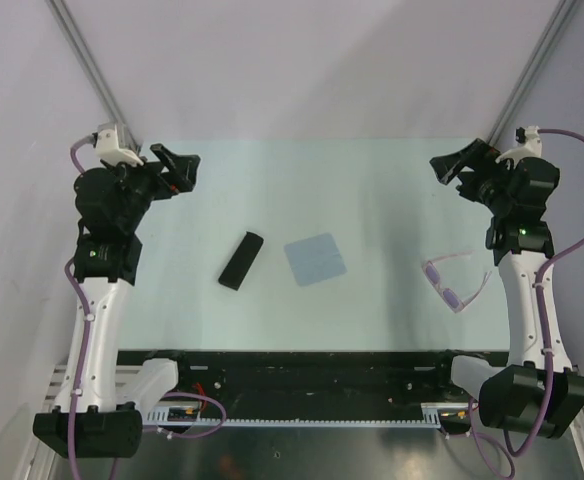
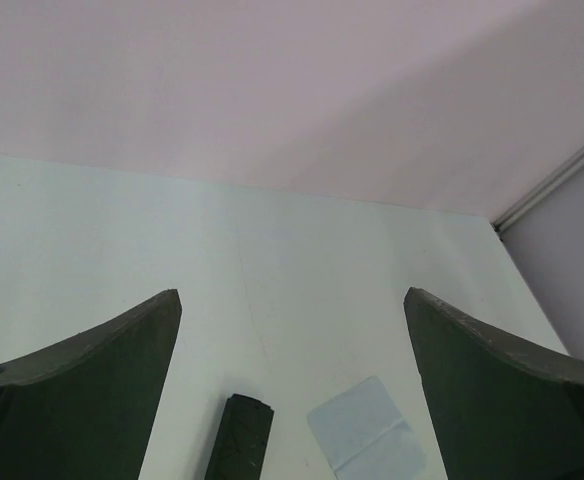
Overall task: Organize the sunglasses
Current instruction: Rotate the sunglasses case to the center of the board.
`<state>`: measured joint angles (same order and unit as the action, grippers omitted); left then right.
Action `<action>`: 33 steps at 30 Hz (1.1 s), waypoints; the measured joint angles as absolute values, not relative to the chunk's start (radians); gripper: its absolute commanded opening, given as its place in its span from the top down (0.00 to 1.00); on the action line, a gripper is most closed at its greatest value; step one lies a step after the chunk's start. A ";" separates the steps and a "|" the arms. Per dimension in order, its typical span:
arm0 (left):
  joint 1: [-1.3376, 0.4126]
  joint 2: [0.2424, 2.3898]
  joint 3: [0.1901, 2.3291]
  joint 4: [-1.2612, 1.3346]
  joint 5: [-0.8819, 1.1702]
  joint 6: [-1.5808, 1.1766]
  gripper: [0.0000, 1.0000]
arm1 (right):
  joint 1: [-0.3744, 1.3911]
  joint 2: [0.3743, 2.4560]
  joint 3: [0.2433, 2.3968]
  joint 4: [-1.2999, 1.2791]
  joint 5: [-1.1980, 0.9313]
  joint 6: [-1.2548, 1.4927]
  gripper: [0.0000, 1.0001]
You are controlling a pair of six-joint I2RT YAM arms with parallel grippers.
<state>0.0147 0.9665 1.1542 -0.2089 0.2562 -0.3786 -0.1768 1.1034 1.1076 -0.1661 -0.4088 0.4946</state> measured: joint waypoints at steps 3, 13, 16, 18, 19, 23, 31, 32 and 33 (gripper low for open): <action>0.013 0.961 1.153 -0.215 0.239 -0.364 0.00 | -0.170 1.104 1.108 -0.167 -0.408 0.497 0.00; -0.006 0.958 1.141 -0.228 0.261 -0.280 0.00 | -0.031 1.131 1.108 -0.168 -0.375 0.437 0.00; -0.039 0.979 1.113 -0.259 0.220 -0.289 0.00 | 0.093 1.150 1.108 -0.168 -0.355 0.368 0.00; -0.047 1.002 1.091 -0.296 0.171 -0.313 0.00 | 0.196 1.171 1.108 -0.167 -0.353 0.308 0.00; -0.047 1.012 1.076 -0.316 0.141 -0.332 0.00 | 0.242 1.184 1.108 -0.168 -0.347 0.284 0.00; -0.047 1.027 0.993 -0.389 0.015 -0.422 0.01 | 0.410 1.257 1.108 -0.165 -0.257 0.221 0.02; -0.047 1.002 0.709 -0.471 -0.086 -0.646 0.05 | 0.601 1.499 1.108 0.002 -0.099 0.244 0.05; -0.047 1.003 0.688 -0.484 -0.082 -0.664 0.05 | 0.616 1.538 1.108 0.043 -0.092 0.254 0.05; -0.046 1.008 0.674 -0.490 -0.073 -0.678 0.05 | 0.627 1.584 1.108 0.085 -0.086 0.265 0.06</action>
<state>-0.0463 1.0084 0.6743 -0.4900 -0.0734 -0.6785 0.6273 1.5837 1.1080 0.0849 -0.0860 0.2649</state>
